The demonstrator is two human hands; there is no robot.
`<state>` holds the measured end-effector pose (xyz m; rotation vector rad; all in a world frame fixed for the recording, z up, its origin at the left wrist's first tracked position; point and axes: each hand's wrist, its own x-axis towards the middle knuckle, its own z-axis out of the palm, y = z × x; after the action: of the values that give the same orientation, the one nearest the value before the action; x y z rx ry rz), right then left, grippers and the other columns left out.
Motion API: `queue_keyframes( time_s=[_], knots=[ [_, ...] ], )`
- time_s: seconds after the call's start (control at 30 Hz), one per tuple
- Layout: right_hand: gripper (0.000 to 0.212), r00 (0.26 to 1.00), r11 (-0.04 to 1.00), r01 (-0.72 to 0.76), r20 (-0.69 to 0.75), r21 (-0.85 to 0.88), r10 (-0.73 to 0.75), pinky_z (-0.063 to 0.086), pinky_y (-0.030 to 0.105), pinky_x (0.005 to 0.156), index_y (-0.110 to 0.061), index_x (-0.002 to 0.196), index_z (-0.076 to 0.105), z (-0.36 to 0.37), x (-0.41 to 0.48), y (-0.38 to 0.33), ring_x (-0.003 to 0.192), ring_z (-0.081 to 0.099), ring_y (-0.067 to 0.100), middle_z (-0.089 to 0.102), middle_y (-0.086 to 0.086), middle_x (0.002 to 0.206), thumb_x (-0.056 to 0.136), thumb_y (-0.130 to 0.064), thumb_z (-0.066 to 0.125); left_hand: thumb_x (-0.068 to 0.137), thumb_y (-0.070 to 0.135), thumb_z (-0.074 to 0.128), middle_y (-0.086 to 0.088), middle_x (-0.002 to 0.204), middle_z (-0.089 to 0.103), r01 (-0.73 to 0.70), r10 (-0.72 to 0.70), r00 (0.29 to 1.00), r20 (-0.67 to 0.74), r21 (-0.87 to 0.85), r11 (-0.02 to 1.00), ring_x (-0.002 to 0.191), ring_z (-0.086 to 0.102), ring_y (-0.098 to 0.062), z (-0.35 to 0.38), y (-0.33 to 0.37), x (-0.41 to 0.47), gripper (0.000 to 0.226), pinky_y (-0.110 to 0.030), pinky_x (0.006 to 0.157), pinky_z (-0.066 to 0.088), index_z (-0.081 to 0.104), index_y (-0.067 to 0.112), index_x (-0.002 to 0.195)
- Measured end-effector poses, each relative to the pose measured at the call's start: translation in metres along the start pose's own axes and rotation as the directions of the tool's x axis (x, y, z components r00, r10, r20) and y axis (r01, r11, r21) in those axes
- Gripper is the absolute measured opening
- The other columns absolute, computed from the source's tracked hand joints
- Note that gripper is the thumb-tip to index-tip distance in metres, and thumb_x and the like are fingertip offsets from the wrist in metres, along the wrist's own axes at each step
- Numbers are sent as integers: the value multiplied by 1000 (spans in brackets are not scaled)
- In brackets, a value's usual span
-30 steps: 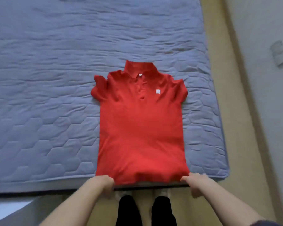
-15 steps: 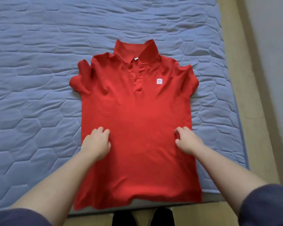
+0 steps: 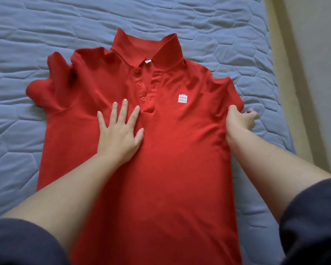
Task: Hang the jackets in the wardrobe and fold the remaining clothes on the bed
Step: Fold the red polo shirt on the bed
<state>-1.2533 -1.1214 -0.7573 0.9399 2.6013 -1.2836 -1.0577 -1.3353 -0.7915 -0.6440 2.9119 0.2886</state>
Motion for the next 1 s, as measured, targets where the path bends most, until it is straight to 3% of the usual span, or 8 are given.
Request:
queue_keyframes(
  time_s=[0.17, 0.3, 0.4, 0.53, 0.7, 0.83, 0.9, 1.0],
  knots=[
    [21, 816, 959, -265, 552, 96, 171, 57, 29, 66, -14, 110, 61, -21, 33, -13, 71, 66, 14, 69, 6, 94, 89, -17, 62, 94, 52, 28, -7, 161, 8, 18, -16, 999, -40, 62, 998, 148, 3, -28, 26, 1, -4, 65, -59, 113, 3, 15, 26, 152],
    [20, 838, 937, -315, 508, 152, 199, 52, 30, 59, -13, 104, 57, -42, 51, -4, 64, 55, 15, 58, 8, 82, 87, -4, 51, 95, 50, 29, -8, 160, 12, 16, -13, 999, -36, 79, 997, 147, 6, -29, 25, 4, -2, 64, -60, 113, 5, 19, 24, 152],
    [9, 758, 884, -402, 628, 238, 176, 55, 29, 62, -15, 89, 60, -53, 50, -3, 69, 59, 16, 63, 6, 79, 89, -11, 52, 94, 50, 32, -8, 161, 9, 26, -25, 999, -22, 92, 995, 148, 4, -29, 24, 4, -3, 67, -61, 113, 4, 17, 23, 152],
    [9, 667, 941, -338, 706, 4, 237, 46, 24, 71, -20, 94, 62, -66, 58, -8, 74, 57, 13, 66, 0, 82, 90, -26, 56, 96, 51, 22, -8, 161, 9, 30, -28, 999, -16, 107, 994, 148, 3, -29, 22, 5, -2, 64, -61, 113, 4, 14, 23, 153],
    [23, 851, 968, -236, 499, 85, 164, 52, 48, 92, -8, 112, 60, -57, 63, -1, 96, 64, 30, 65, 18, 114, 89, -10, 55, 94, 52, 26, -8, 161, 6, 37, -37, 999, -3, 123, 992, 148, 1, -28, 23, 5, -2, 67, -60, 113, 3, 12, 23, 153],
    [19, 956, 975, 136, 236, 175, -176, 47, 26, 71, -5, 101, 63, -47, 39, -5, 75, 54, 13, 65, 10, 98, 84, 0, 55, 93, 54, 23, -7, 161, 0, 36, -40, 999, 36, 119, 992, 148, -4, -27, 21, 5, -1, 69, -59, 113, 0, 7, 25, 153],
    [25, 872, 899, 345, 264, 269, -413, 45, 20, 70, -11, 103, 62, -45, 10, -18, 74, 54, 8, 62, 0, 89, 84, 4, 56, 93, 55, 20, -6, 161, -5, 38, -47, 997, 69, 121, 992, 148, -8, -27, 19, 5, 0, 69, -59, 113, -1, 2, 26, 153],
    [33, 570, 822, 463, 599, 331, -562, 51, 16, 64, -30, 107, 60, -47, -35, -30, 69, 57, -2, 58, -5, 89, 90, -1, 58, 93, 55, 20, -5, 161, -10, 45, -57, 991, 124, 96, 994, 147, -12, -26, 12, 7, -1, 70, -58, 114, -3, -3, 26, 153]
  ],
)
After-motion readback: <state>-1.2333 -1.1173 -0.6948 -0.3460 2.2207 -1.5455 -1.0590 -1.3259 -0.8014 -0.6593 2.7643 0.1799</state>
